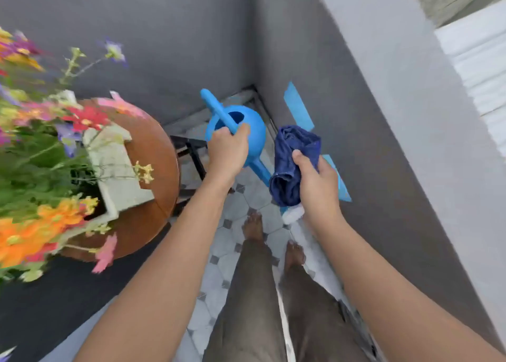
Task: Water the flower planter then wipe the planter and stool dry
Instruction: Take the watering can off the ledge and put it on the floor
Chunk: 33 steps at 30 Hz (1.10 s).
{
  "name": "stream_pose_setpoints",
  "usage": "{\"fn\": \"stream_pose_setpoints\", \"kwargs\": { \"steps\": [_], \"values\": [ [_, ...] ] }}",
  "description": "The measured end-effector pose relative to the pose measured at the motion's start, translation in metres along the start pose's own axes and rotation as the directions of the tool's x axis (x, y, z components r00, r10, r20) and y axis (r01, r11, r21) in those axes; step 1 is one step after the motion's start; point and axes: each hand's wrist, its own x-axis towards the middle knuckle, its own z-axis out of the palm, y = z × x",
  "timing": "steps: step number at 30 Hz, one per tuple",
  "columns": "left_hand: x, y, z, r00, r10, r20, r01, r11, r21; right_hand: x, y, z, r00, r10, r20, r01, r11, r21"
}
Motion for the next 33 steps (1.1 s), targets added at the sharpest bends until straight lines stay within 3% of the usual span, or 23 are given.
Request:
{"fn": "stream_pose_setpoints", "kwargs": {
  "steps": [2,6,14,22,28,31,33],
  "values": [
    [0.044,-0.046,0.027,1.000,0.007,-0.013,-0.006,0.995,0.101,0.044,0.043,0.010,0.999,0.051,-0.013,-0.052,0.997,-0.063],
    [0.115,-0.128,0.087,0.999,-0.021,0.035,0.014,0.978,0.208,0.126,0.124,0.017,1.000,0.011,0.008,-0.009,0.969,-0.247],
    [0.189,-0.267,0.179,0.972,-0.150,0.181,0.090,0.949,0.303,0.196,0.240,0.020,0.984,0.171,0.055,-0.163,0.979,-0.124],
    [0.214,-0.324,0.214,0.954,-0.164,0.250,0.061,0.926,0.372,0.217,0.286,0.006,0.970,0.228,0.084,-0.216,0.967,-0.138],
    [0.219,-0.308,0.213,0.962,-0.187,0.199,0.098,0.916,0.390,0.215,0.277,-0.004,0.981,0.161,0.105,-0.137,0.969,-0.205],
    [0.190,-0.284,0.191,0.995,-0.044,0.087,0.026,0.980,0.196,0.208,0.266,0.000,0.985,0.119,0.129,-0.093,0.978,-0.188],
    [0.158,-0.262,0.175,0.976,-0.126,0.176,0.146,0.984,-0.106,0.206,0.258,0.005,0.988,0.046,0.150,-0.014,0.978,-0.210]
  ]
}}
